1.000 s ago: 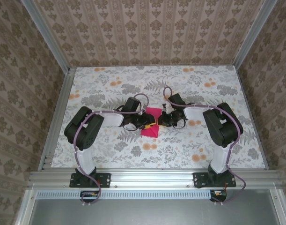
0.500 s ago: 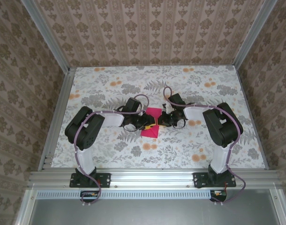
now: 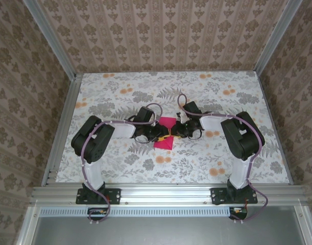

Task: Fold a paper plane with a square sheet of paper (pick it up from the middle)
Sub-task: Fold the triangle a second time at the center of the table.

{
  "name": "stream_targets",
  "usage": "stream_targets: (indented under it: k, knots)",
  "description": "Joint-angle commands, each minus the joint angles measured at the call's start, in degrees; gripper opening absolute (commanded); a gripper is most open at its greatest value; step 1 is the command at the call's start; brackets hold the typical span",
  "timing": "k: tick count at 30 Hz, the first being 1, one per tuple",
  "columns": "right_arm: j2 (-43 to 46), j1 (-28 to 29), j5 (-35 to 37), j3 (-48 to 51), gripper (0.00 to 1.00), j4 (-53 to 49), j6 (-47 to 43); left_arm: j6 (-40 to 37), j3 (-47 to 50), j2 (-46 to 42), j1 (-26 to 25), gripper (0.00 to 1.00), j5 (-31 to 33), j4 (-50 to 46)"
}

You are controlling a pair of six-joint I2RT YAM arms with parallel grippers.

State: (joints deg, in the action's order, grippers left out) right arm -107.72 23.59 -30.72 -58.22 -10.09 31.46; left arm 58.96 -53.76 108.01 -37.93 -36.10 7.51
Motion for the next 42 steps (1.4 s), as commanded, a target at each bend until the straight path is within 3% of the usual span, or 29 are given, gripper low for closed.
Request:
stream_targets:
  k: [1,26,32,42]
  knots:
    - [2.80,0.14,4.19,-0.29,0.23,-3.48,-0.32,1.51,0.28,0.45,-0.39,0.31,2.01,-1.35]
    - [10.26,3.21,-0.38,7.73,0.14,-0.70,1.92,3.52,1.10,0.80,-0.48,0.29,3.07,-0.08]
    - [13.32,4.47,-0.72,9.97,0.20,-0.60,2.04,3.71,1.45,0.86,-0.56,0.28,3.05,0.34]
    - [10.80,7.08,1.15,9.00,0.24,-1.51,1.86,3.66,1.53,0.91,-0.52,0.29,2.97,0.58]
